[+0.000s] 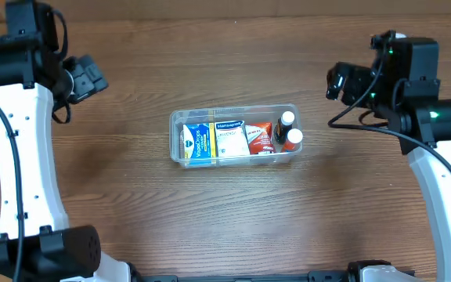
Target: Pack container
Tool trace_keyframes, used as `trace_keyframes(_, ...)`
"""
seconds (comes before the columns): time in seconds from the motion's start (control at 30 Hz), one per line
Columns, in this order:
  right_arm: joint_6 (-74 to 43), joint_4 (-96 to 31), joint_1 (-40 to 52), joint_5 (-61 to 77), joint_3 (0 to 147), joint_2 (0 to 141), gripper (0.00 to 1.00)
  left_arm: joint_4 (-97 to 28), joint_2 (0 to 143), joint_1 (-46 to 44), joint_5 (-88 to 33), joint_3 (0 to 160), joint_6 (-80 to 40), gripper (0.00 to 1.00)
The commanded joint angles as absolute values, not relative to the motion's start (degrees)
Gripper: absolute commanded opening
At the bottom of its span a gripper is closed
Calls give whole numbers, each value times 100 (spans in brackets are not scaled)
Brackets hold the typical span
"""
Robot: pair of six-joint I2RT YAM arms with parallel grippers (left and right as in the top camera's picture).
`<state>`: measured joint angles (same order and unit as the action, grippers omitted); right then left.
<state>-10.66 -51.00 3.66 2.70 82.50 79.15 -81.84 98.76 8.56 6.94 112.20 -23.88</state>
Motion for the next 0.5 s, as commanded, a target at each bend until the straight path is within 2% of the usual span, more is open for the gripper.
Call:
trace_keyframes(0.0,-954,-4683,373,200,8370,7937,100,-8090,9900,871,569,10923,-2075,100)
trace_keyframes(0.2,-716,-4532,373,196,8370,8001,100,-7985,9900,895,598,10879,-1789,100)
trace_keyframes(0.47,-775,-5398,368,95,8265,7310,100,-8062,9223,921,432,10591,-1258,100)
